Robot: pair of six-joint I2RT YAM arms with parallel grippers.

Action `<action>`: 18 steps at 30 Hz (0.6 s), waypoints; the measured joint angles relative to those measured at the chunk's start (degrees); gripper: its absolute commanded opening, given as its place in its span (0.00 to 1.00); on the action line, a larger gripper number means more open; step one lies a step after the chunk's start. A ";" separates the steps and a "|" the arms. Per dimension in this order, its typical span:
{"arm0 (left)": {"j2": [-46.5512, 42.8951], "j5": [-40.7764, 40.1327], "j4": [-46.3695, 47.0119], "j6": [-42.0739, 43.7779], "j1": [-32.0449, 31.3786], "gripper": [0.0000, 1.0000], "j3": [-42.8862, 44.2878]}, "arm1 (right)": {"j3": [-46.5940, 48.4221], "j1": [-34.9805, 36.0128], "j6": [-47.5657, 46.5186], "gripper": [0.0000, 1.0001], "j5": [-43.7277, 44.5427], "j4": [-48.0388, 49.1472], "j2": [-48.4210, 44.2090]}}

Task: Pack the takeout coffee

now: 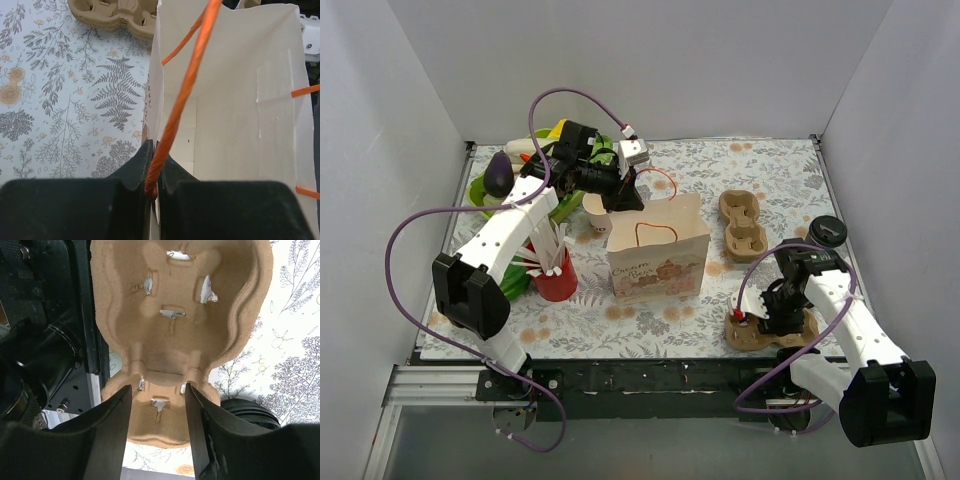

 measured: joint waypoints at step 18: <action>-0.04 0.02 0.85 -0.81 0.00 0.00 -0.46 | -3.82 -0.02 1.97 0.53 0.28 4.07 -0.28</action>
